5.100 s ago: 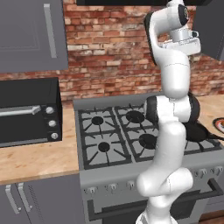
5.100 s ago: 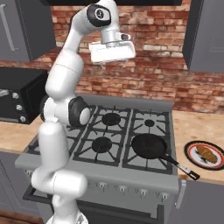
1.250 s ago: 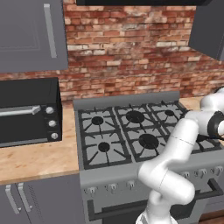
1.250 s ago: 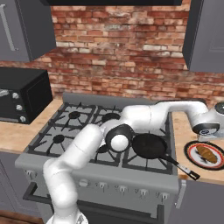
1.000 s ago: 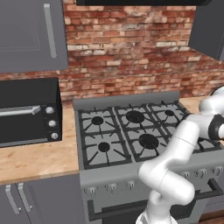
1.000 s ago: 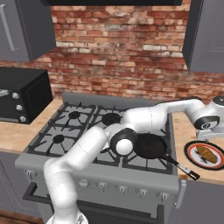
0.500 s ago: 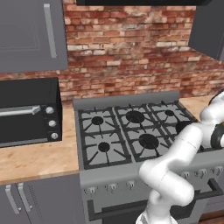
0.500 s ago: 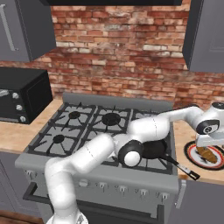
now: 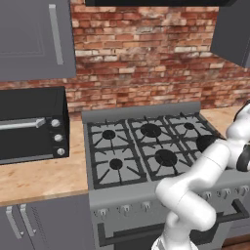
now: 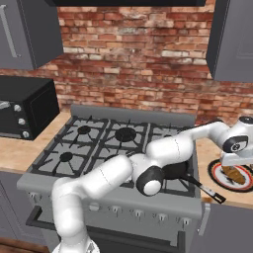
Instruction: Pick the croissant and place it on the pan. Then turn on the stove to warm the croissant.
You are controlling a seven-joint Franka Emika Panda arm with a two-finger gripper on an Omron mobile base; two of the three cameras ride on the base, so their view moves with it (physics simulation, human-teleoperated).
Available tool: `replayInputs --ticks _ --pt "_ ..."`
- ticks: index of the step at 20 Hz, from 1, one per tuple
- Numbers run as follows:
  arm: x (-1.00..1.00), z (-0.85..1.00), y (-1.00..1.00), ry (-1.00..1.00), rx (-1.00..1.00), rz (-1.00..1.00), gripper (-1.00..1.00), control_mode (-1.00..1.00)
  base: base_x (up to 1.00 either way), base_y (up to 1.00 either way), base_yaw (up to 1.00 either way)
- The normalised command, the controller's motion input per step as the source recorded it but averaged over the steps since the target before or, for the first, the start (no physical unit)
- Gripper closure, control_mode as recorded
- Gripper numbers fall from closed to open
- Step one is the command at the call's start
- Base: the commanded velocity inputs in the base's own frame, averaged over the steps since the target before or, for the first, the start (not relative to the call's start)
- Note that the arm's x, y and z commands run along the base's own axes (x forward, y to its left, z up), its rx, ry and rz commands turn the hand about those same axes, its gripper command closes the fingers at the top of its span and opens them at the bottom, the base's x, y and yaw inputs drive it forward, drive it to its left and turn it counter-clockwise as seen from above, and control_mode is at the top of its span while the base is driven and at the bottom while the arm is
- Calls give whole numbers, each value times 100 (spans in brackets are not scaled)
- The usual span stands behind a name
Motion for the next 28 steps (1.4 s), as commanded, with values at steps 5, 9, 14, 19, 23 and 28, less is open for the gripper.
replayInputs --ticks 5,9,14,19,23,28 --pt "6 -2 8 0 0 0 -100 -100 0 0 0" --pt "12 -1 22 0 0 0 -100 -100 0 0 0" --pt "5 -19 25 1 0 0 -100 -100 0 0 0" --pt "-1 -27 13 1 0 0 -100 -100 0 0 0" --pt "-7 -23 1 0 0 0 -100 -100 0 0 0" --pt "-12 -38 -1 0 -2 1 -100 -100 0 0 0"
